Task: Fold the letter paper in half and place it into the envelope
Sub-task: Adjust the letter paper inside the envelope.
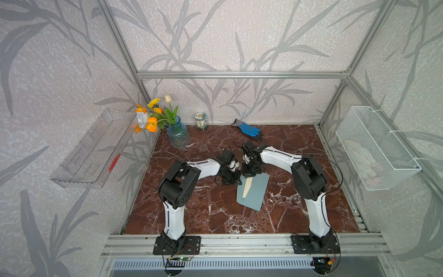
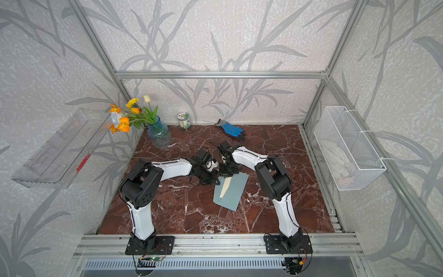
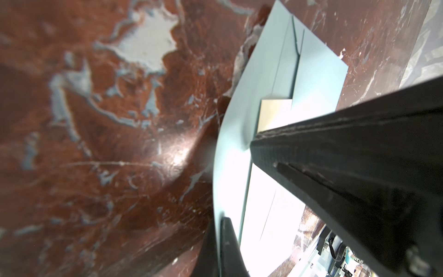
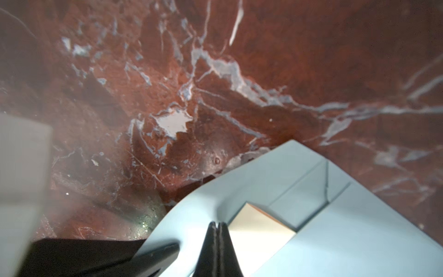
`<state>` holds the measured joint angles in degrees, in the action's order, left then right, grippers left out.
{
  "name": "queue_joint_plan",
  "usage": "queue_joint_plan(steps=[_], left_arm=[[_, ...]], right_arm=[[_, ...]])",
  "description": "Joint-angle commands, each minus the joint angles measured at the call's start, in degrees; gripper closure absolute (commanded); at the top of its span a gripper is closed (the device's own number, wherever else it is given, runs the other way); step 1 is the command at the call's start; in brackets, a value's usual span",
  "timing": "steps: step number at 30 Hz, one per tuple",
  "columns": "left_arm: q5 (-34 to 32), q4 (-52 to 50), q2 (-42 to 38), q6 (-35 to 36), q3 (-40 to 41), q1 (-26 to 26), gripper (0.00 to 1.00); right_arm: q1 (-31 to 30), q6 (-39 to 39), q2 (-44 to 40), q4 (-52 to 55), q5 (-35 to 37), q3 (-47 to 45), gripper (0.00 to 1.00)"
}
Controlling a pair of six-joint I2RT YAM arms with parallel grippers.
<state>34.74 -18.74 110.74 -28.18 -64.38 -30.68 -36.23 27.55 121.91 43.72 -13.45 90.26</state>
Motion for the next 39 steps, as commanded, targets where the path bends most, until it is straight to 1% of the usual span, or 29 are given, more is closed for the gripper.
queue_joint_plan(steps=[1,5,8,15,22,28,35,39], left_arm=[[-8.34,-3.59,0.41,-0.18,0.75,0.66,1.00],[-8.84,-3.19,-0.25,-0.55,1.18,1.19,1.00],[-7.88,-2.79,0.04,-0.58,1.02,1.32,1.00],[-7.56,-2.62,0.30,-0.63,1.69,1.32,1.00],[-7.68,-2.14,0.35,-0.63,2.33,1.34,1.00],[-7.85,-2.19,0.35,-0.71,1.93,1.32,1.00],[-8.56,-1.58,-0.51,-1.60,2.07,1.33,1.00],[-9.06,-1.56,-0.77,-1.65,2.20,1.32,1.00]], right_arm=[[-0.26,-0.41,-0.54,1.98,1.75,-0.62,1.00],[-0.26,0.33,-1.21,1.51,2.28,-2.30,1.00],[-0.25,1.72,-1.74,0.19,1.66,-3.41,1.00],[-0.57,6.91,-1.65,-3.39,-2.34,-3.07,1.00],[-2.08,8.65,-1.09,-4.18,-3.01,-1.89,1.00],[-2.70,8.54,0.59,-2.39,-1.81,-0.12,1.00],[-2.78,8.13,0.88,2.18,2.75,0.05,1.00],[-2.97,8.13,0.61,3.03,4.72,-0.32,1.00]])
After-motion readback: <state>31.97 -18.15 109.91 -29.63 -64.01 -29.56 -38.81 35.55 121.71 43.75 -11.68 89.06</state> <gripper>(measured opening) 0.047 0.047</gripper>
